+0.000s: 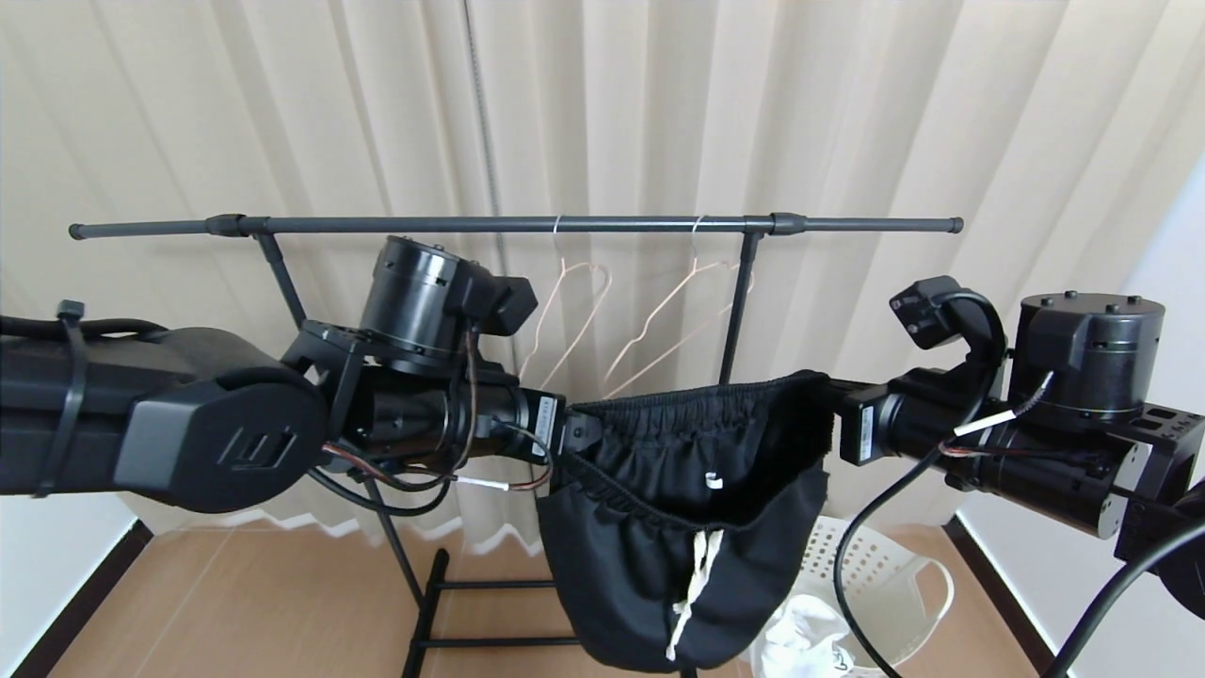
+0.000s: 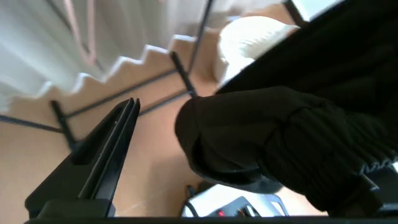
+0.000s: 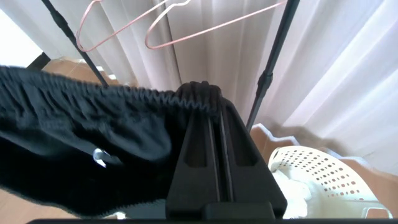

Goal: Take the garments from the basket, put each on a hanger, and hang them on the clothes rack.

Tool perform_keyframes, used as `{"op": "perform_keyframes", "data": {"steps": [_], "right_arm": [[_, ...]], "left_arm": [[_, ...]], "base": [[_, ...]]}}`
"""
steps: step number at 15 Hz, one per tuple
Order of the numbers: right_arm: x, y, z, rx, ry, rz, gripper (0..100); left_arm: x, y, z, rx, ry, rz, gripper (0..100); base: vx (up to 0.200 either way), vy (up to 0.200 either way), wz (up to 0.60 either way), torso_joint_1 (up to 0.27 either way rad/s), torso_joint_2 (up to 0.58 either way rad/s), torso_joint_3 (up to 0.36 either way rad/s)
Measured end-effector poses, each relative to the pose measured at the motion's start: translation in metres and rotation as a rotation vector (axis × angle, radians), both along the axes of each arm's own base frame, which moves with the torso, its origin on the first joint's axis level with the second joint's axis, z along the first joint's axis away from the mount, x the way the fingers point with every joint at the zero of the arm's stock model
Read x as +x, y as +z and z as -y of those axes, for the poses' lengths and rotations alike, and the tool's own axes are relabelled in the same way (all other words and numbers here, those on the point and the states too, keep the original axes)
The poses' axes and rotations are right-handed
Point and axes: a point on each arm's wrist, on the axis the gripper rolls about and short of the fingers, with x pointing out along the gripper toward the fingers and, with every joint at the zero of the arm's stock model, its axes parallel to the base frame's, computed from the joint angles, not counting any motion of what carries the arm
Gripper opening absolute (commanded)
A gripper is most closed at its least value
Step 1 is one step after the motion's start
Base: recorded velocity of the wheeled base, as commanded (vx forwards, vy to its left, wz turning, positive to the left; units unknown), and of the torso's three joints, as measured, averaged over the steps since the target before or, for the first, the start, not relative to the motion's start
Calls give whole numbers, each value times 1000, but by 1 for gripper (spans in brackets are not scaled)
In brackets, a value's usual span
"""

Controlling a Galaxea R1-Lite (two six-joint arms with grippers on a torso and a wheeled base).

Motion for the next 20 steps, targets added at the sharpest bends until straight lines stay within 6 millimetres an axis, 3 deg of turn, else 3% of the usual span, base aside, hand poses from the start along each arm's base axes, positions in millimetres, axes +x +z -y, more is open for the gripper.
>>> {"op": "perform_keyframes", "data": {"steps": [9, 12, 16, 20], "right_arm": [[1, -1, 0, -2, -3, -4, 0], [0, 0, 0, -2, -3, -1, 0], [0, 1, 1, 0, -3, 2, 0], [0, 1, 2, 0, -7, 2, 0]], "left_arm": [[-4, 6, -50, -160, -227, -63, 100], [-2, 5, -57, -138, -190, -53, 100], [27, 12, -50, -19, -1, 50, 100], [67, 14, -40, 144, -53, 200, 100]], "base": [[0, 0, 0, 0, 0, 0], [0, 0, 0, 0, 0, 0], [0, 0, 0, 0, 0, 0], [0, 0, 0, 0, 0, 0]]}}
